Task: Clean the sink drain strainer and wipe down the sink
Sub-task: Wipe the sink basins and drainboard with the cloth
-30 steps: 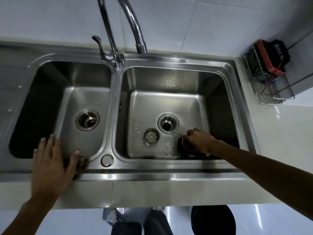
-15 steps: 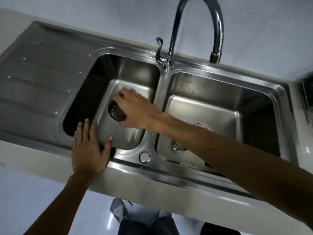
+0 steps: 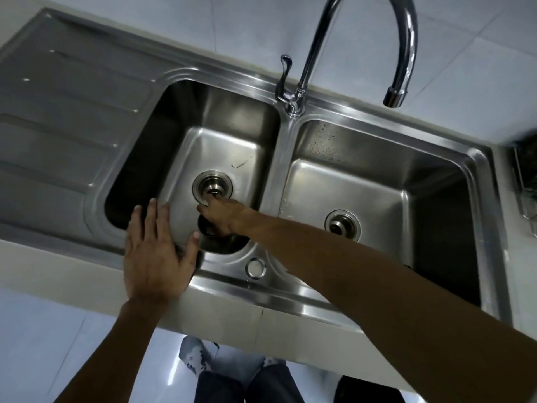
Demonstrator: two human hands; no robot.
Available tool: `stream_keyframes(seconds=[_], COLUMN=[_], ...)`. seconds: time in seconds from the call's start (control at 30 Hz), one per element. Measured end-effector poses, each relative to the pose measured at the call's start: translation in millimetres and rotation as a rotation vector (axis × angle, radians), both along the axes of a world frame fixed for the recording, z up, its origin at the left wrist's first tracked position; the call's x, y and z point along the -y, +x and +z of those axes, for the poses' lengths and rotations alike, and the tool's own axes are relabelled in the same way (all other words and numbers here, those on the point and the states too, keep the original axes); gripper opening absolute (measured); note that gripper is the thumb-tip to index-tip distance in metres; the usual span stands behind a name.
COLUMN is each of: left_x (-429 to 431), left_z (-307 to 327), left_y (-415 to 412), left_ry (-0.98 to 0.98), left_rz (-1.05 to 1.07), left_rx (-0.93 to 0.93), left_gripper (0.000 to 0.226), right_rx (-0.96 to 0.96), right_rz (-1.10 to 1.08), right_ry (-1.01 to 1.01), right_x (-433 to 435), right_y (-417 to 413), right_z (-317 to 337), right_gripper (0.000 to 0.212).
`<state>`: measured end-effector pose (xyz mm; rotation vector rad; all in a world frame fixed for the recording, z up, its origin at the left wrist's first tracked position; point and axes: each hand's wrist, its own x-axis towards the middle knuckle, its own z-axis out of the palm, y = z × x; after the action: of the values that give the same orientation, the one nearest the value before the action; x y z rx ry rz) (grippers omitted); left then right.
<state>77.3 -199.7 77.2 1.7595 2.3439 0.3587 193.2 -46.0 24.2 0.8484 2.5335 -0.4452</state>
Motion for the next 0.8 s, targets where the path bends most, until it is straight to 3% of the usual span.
stream_keyframes(seconds=[0.47,0.6,0.7,0.8], left_x=[0.8,-0.2,-0.4,0.3], left_z=[-4.3,-1.8,0.5,2.7], left_y=[-3.3,-1.6,-0.4,0.0], left_ry=[-0.005,-0.005,-0.001,0.0], left_rz=[0.008,0.002,0.008,-0.003], left_rx=[-0.026,-0.018,-0.008,-0.006], left_gripper=[0.082,0.081,0.08,0.08], right_rx=[0.053,0.091,-0.114,-0.484], right_rz=[0.072,0.005,-0.052,-0.238], right_ry=[0.031,-0.013,0.015,0.101], right_x=[6.0,8.2,3.2,-0.1], right_y=[-4.0,-2.8,11.5,60.8], right_z=[-1.7,11.5,41.9,80.0], right_gripper=[0.049,0.06,0.065,0.041])
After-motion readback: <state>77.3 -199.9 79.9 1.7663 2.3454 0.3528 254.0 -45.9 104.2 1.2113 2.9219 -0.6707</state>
